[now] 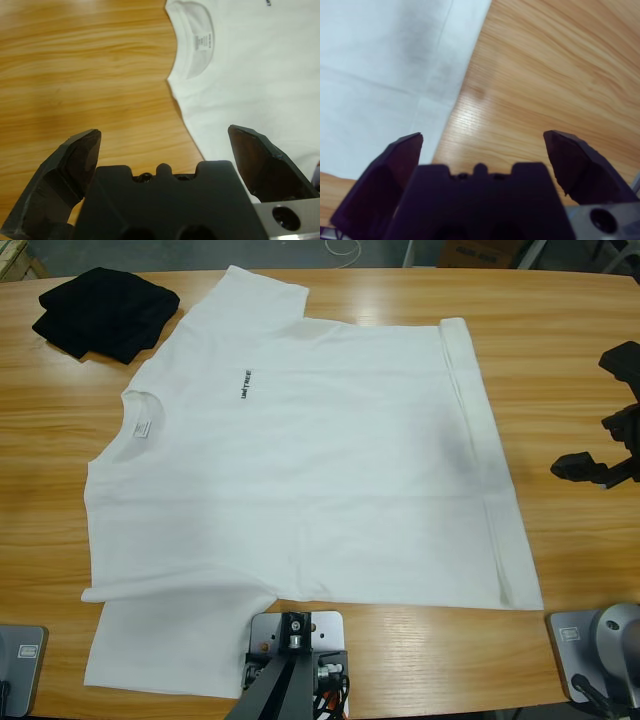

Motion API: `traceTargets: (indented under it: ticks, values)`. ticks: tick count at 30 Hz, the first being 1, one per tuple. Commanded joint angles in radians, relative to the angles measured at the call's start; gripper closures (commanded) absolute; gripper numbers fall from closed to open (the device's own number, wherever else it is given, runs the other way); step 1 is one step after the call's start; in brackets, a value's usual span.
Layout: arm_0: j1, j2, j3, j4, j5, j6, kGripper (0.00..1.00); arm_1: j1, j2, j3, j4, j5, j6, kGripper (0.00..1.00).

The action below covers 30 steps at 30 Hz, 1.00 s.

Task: Fold clothes

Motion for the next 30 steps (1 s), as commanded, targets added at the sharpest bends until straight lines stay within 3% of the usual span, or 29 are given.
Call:
traceTargets:
  ticks: [1,15,19,20,22,26,30]
  values:
    - [-0.013,0.004,0.016,-0.004,-0.007,0.004,0.0,0.009,0.033,-0.005,0.011,-0.005,0.011,0.018]
    - [-0.039,0.041,-0.006,0.005,-0.008,0.005,0.0,0.008,0.03,-0.005,0.011,-0.003,0.011,0.0]
    - [-0.044,0.105,-0.037,-0.028,-0.017,-0.079,0.0,0.009,0.056,-0.029,0.005,0.018,0.011,0.008]
    - [-0.087,0.111,-0.053,-0.046,-0.043,-0.113,0.0,0.009,0.068,-0.033,0.005,0.038,0.011,0.05]
    - [-0.296,0.13,-0.053,-0.106,-0.017,-0.212,0.002,0.012,0.102,-0.053,0.003,0.083,-0.005,0.144]
    - [-0.577,0.264,0.058,-0.306,0.165,-0.483,0.004,0.041,0.171,-0.107,-0.053,0.133,-0.131,0.127]
    - [-0.779,0.532,0.037,-0.442,0.24,-0.58,0.004,0.072,0.308,-0.137,-0.105,0.053,-0.149,0.04]
